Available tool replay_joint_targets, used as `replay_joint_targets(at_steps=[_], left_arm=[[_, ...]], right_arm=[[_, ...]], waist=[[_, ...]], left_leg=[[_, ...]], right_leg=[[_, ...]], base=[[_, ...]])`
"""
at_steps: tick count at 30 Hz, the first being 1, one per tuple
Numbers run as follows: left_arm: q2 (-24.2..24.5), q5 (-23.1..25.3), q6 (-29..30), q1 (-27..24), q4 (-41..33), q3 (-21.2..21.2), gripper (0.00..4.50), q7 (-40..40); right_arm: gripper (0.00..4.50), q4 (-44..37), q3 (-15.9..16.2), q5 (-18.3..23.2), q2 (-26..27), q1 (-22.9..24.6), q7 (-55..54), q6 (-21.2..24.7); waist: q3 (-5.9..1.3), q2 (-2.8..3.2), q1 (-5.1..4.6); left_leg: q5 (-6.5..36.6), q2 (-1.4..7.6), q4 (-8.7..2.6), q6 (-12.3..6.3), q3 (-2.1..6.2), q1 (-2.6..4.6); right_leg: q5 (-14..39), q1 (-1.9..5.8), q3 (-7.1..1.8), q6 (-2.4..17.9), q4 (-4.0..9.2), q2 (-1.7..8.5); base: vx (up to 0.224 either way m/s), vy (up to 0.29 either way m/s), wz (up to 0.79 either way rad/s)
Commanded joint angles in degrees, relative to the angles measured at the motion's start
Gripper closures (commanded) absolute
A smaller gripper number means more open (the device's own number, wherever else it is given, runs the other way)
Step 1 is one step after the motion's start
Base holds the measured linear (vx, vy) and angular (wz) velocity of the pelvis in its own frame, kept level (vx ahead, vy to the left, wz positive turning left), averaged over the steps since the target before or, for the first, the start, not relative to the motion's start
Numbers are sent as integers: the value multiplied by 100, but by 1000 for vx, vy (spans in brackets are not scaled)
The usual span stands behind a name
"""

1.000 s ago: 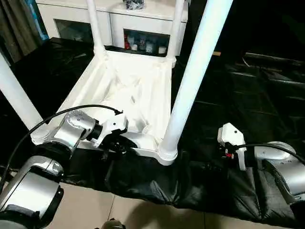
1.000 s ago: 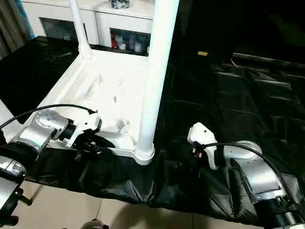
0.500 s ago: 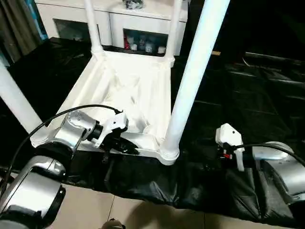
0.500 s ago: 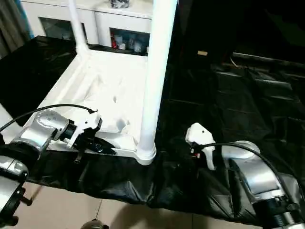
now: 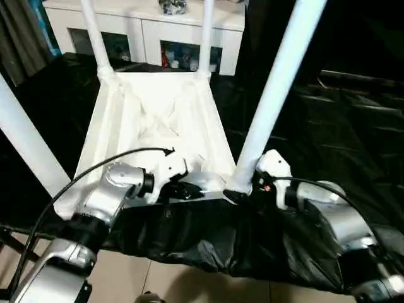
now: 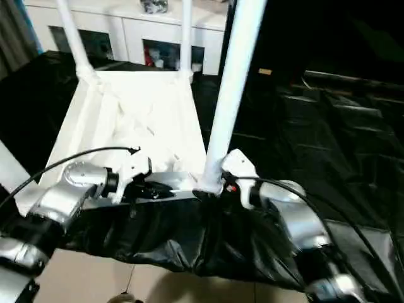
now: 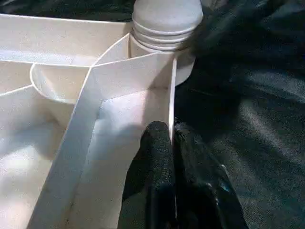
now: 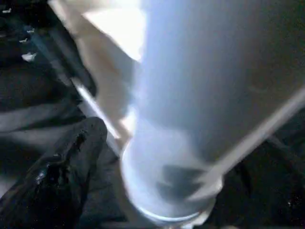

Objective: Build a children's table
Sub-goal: Rotate leg to tighten

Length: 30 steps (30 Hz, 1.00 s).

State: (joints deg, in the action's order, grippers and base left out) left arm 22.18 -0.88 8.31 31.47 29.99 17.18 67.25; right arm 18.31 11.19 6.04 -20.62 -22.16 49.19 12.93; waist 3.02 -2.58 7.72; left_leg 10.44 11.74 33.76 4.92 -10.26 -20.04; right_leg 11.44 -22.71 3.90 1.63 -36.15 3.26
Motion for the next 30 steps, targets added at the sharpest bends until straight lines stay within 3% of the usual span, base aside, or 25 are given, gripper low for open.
replay_joint_targets(at_steps=[1,3,8,18,25,26,30], left_arm=[[9,175,369,-241,23,292,450,-56],[22,189,494,-259,-67,275,450,-107],[130,243,708,-246,-227,299,450,-39],[272,359,1238,-39,-268,432,450,51],[-129,313,1465,37,-198,228,450,-643],[-234,334,1531,51,-182,207,450,-821],[-699,396,1744,118,-76,152,450,-1503]], right_arm=[[36,271,-4,-124,13,-183,-127,-107],[36,411,30,-155,30,-254,-103,-188],[107,676,53,-161,141,-429,-98,-281],[168,1417,-123,-86,480,-777,-266,-579],[180,1776,-274,-114,1013,-722,-1140,-478],[181,1844,-316,-130,1157,-723,-1405,-435],[181,2222,-377,-258,1687,-837,-2340,-348]], waist=[[-334,-25,-12],[-332,-29,-29],[-330,-77,-116],[-310,-58,-215],[-308,-46,-219],[-303,-69,-229],[-283,-52,-261]], left_leg=[[973,174,-391,-85,66,12],[1043,180,-392,-60,66,16],[1089,172,-406,-80,76,5],[1296,163,-426,-10,96,-7],[1343,170,-430,24,90,28],[1392,175,-437,56,91,38],[1726,166,-475,182,128,41]], right_leg=[[1244,275,-312,910,469,518],[1339,275,-312,896,476,531],[1439,279,-309,832,500,517],[1889,273,-300,806,541,524],[1863,238,-308,862,551,521],[1938,227,-306,859,564,523],[2479,204,-288,657,615,525]], base=[[0,0,0],[0,0,0],[0,0,0],[0,0,0],[0,0,0],[0,0,0],[0,0,0]])
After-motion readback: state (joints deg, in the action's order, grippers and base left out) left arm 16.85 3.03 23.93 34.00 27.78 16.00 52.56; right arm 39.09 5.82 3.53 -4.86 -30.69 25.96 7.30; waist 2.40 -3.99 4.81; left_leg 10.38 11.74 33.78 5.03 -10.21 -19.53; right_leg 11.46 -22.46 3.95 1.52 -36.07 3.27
